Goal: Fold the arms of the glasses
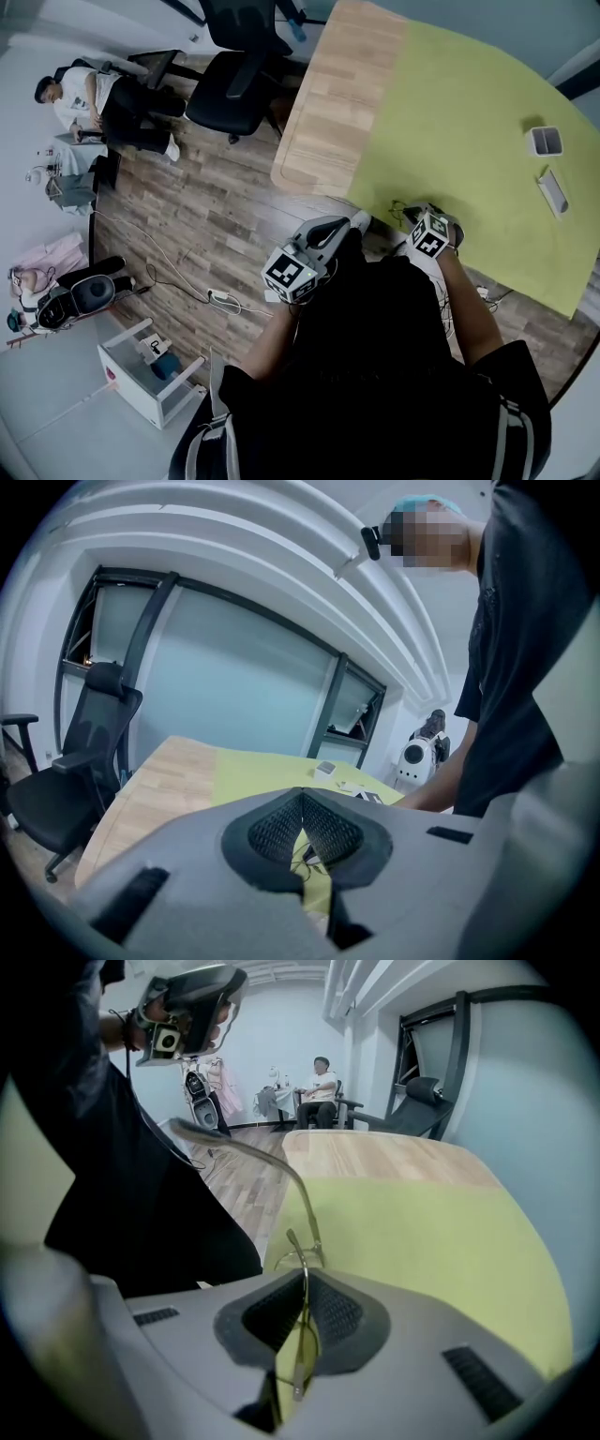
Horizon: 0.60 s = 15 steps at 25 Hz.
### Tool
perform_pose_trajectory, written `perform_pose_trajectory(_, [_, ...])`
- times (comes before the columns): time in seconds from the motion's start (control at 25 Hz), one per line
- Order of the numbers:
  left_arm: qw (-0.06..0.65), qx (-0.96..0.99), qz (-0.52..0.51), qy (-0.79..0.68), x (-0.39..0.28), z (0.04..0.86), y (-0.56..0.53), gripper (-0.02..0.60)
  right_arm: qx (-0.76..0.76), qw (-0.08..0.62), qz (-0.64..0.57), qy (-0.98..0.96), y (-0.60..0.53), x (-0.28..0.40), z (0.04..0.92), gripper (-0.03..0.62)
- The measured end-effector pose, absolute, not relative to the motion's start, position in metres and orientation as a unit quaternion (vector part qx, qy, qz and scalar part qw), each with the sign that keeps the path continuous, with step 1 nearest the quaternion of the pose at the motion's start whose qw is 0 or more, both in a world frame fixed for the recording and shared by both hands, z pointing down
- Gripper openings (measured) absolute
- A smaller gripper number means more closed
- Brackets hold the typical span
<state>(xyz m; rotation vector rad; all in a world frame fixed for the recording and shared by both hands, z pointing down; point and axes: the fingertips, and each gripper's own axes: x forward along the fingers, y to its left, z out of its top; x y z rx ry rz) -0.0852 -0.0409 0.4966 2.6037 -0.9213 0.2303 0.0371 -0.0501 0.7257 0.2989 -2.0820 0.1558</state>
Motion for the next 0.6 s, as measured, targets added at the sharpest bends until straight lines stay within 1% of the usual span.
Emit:
perform_pose_trajectory(0.28, [0.180, 0.921, 0.087, -0.336, -0.093, 0.497, -0.039, 0.016, 0.114, 0.502, 0.066, -0.855, -0.052, 0.034, 0.735, 0.035])
perform_pose_trajectory(0.6, [0.184, 0.918, 0.087, -0.341, -0.094, 0.498, -0.036, 0.015, 0.144, 0.517, 0.067, -0.841, -0.057, 0.038, 0.746, 0.035])
